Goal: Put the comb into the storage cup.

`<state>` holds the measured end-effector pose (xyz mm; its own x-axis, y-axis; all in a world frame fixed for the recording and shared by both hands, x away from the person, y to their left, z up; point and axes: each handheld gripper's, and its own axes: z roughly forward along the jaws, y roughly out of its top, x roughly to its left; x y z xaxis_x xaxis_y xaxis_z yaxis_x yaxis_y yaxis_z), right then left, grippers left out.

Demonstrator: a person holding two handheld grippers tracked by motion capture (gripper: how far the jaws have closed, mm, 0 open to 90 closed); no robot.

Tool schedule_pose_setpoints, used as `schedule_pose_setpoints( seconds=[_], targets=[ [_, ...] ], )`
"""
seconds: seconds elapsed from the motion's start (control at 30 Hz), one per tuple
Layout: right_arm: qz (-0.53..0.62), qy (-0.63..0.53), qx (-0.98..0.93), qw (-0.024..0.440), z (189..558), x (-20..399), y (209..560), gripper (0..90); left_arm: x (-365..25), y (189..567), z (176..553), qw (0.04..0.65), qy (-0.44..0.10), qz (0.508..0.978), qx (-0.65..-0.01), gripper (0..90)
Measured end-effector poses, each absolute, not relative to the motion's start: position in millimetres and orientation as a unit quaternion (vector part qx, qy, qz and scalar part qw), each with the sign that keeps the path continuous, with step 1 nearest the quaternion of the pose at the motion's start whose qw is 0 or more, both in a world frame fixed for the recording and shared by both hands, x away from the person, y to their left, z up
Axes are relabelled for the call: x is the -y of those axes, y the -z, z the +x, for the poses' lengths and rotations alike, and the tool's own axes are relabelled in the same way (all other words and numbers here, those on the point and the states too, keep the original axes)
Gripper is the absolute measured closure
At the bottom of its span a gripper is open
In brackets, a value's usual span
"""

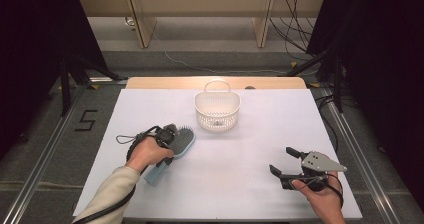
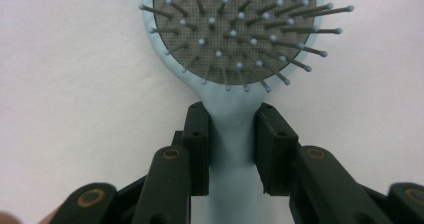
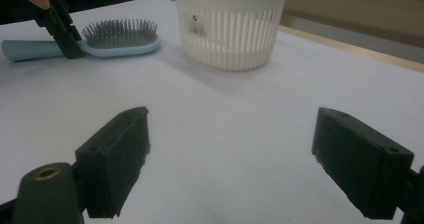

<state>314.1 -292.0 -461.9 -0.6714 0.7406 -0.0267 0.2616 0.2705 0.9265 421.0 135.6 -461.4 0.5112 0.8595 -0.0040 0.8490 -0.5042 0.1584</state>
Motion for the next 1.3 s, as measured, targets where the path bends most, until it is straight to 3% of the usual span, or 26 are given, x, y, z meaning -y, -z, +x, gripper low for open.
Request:
schedule_pose_setpoints(
  seconds=[0.9,1.3],
  targets=[
    [0.329,-0.507,-0.760,0.237,314,293,462,16.1,-146,456,419,0.101,-0.061,0.856,-0.503,69.6],
    [0.330,-0.508,-0.759,0.238,313,293,461,16.0,-149,448,415,0.147,-0.097,0.843,-0.509,69.6]
  ],
)
